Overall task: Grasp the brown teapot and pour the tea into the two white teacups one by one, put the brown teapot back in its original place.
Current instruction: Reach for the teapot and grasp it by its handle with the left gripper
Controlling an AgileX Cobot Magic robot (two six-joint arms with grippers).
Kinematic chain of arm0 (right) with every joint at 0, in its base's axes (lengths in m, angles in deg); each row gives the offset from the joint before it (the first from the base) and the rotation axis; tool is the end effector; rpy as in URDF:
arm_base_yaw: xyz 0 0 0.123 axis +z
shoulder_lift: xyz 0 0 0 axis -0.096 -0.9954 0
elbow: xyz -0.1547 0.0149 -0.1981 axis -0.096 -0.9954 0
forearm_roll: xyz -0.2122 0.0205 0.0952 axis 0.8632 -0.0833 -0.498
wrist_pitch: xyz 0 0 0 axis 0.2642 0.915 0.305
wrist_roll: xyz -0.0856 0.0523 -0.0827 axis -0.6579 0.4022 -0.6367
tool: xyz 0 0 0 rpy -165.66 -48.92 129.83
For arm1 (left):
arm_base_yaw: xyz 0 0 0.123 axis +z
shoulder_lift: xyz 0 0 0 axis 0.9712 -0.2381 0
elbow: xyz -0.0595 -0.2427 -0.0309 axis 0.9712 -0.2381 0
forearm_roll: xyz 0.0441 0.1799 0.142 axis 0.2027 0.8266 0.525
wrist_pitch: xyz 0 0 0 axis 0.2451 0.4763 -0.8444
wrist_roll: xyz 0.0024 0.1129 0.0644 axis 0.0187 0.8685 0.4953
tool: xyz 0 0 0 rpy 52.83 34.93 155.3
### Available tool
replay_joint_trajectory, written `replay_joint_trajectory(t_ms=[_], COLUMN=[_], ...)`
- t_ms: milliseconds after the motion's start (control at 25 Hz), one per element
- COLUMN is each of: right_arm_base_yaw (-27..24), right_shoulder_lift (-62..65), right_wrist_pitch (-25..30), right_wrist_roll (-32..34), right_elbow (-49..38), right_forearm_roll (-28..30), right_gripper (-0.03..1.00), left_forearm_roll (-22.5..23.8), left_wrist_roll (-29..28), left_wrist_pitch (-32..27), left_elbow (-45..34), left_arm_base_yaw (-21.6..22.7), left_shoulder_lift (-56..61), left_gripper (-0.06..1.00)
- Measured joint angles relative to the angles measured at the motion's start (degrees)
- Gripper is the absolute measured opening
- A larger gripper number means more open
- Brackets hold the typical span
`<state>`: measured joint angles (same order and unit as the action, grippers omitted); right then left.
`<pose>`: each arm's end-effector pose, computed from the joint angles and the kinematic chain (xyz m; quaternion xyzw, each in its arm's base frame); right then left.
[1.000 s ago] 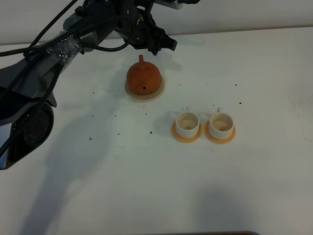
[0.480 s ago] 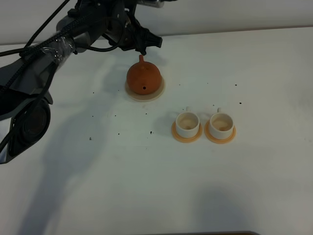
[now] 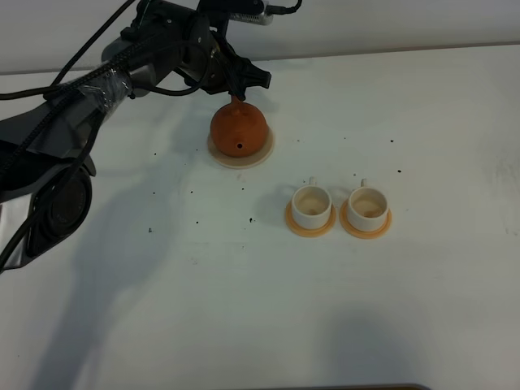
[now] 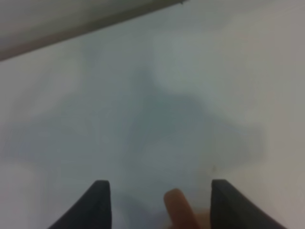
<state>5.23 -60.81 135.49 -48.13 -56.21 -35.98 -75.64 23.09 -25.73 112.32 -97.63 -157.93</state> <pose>0.0446 0.0303 0.2493 -0.0979 0.8478 0.0762 0.5156 0.5004 -0.1857 0.1126 0.1720 0.9245 -0.0246 0.3393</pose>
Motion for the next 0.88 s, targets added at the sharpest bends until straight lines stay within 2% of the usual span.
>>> replay_joint_trajectory(t_ms=[400,560,880], right_arm_base_yaw=[0.00,0.00,0.00], right_shoulder_lift=[0.00,0.00,0.00], right_wrist_pitch=[0.00,0.00,0.00], right_wrist_roll=[0.00,0.00,0.00], right_elbow=[0.00,0.00,0.00], right_forearm_roll=[0.00,0.00,0.00], right_gripper=[0.24,0.24,0.24], left_forearm_roll=[-0.04,1.99,2.23], left_wrist_roll=[0.10,-0.42,-1.05], left_wrist_pitch=[0.42,0.24,-2.17], left_elbow=[0.00,0.00,0.28], left_arm_base_yaw=[0.00,0.00,0.87], left_shoulder_lift=[-0.67,-0.67,-0.67], left_gripper=[0.47,0.47,0.47])
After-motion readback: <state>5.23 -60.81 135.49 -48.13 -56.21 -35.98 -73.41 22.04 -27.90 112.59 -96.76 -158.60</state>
